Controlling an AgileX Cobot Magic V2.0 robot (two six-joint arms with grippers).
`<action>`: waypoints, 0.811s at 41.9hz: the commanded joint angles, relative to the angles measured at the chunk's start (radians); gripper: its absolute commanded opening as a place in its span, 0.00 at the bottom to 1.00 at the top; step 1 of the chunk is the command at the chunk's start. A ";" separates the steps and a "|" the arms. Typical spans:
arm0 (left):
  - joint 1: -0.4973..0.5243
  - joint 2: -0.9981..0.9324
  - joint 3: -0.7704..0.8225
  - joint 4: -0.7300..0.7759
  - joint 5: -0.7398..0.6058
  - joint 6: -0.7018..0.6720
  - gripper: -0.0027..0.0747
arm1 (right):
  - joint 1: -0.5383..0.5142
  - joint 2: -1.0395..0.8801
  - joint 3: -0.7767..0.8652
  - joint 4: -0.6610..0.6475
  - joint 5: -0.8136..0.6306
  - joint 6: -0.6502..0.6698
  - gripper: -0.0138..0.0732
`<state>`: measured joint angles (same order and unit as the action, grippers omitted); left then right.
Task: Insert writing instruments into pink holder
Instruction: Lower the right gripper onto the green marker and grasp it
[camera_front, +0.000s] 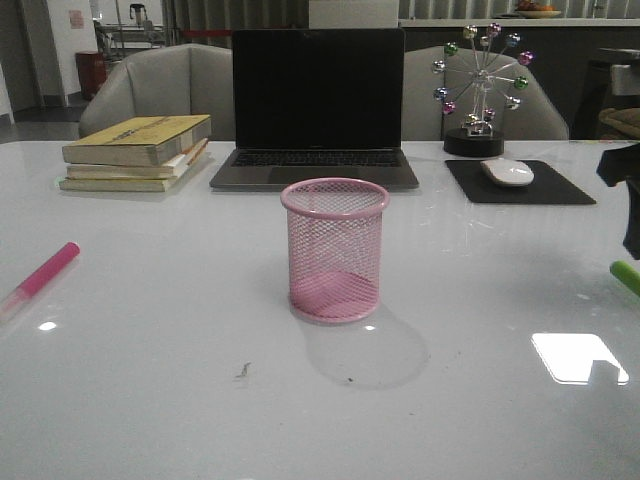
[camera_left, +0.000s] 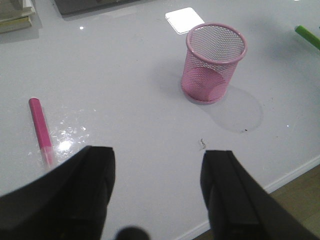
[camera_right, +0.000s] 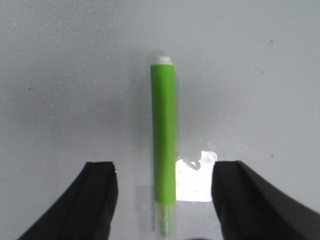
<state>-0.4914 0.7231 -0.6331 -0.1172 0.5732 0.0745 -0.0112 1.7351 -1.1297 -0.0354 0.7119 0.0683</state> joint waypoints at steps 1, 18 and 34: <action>-0.006 0.001 -0.031 -0.015 -0.078 0.002 0.56 | -0.003 0.035 -0.100 0.029 0.015 -0.059 0.75; -0.006 0.001 -0.031 -0.015 -0.078 0.002 0.46 | -0.023 0.250 -0.332 0.050 0.118 -0.115 0.75; -0.006 0.001 -0.031 -0.015 -0.078 0.002 0.35 | -0.023 0.271 -0.341 0.066 0.144 -0.129 0.45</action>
<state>-0.4914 0.7231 -0.6331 -0.1209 0.5717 0.0745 -0.0303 2.0523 -1.4437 0.0301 0.8518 -0.0448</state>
